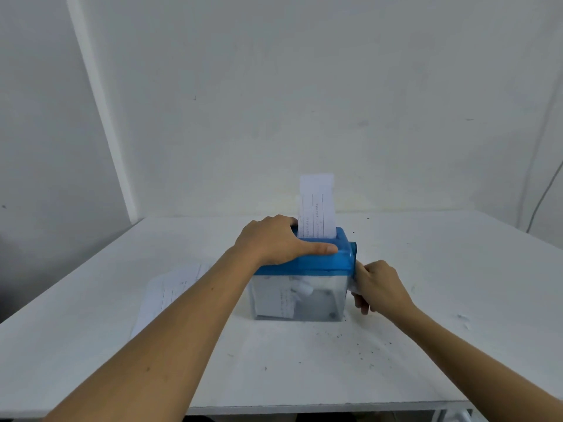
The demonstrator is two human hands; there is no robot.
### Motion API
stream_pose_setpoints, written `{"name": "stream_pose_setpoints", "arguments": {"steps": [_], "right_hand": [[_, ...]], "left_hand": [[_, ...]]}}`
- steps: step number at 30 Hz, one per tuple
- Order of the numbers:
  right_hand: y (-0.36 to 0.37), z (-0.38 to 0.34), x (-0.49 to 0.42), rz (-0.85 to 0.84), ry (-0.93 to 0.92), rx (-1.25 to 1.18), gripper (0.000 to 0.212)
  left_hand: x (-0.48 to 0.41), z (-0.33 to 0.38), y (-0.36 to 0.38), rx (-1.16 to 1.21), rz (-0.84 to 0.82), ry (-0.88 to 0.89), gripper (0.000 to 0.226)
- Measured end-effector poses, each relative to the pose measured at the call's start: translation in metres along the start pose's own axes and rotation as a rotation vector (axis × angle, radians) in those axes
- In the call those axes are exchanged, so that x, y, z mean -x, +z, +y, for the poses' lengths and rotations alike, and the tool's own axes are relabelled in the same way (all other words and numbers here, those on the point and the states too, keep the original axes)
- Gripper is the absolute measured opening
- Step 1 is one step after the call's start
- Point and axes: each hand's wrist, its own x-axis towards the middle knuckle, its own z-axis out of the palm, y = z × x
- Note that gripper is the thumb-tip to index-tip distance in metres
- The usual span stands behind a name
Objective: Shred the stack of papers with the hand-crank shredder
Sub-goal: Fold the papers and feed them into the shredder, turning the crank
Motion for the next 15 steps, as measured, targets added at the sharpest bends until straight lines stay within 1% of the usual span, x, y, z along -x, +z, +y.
{"name": "stream_pose_setpoints", "arguments": {"steps": [2, 3, 7, 9, 11, 14, 15], "right_hand": [[-0.007, -0.001, 0.009, -0.035, -0.037, 0.029, 0.042], [-0.01, -0.002, 0.013, -0.047, -0.058, 0.037, 0.044], [-0.03, -0.015, 0.034, -0.125, -0.108, 0.008, 0.068], [-0.042, -0.023, 0.044, -0.198, -0.153, 0.013, 0.072], [-0.055, -0.031, 0.049, -0.25, -0.202, 0.051, 0.067], [-0.073, -0.044, 0.043, -0.271, -0.301, 0.129, 0.044], [-0.078, -0.049, 0.039, -0.261, -0.319, 0.128, 0.042]], "left_hand": [[0.001, 0.001, 0.0, 0.004, -0.009, 0.001, 0.097], [0.0, 0.001, 0.0, 0.006, -0.015, 0.002, 0.097], [-0.002, 0.0, 0.0, 0.019, -0.047, 0.009, 0.106], [-0.003, 0.001, -0.001, 0.017, -0.063, 0.009, 0.108], [-0.003, 0.001, -0.003, 0.009, -0.074, 0.015, 0.105], [-0.001, 0.002, -0.004, -0.011, -0.073, 0.025, 0.102], [0.0, 0.002, -0.004, -0.014, -0.07, 0.027, 0.102]]}}
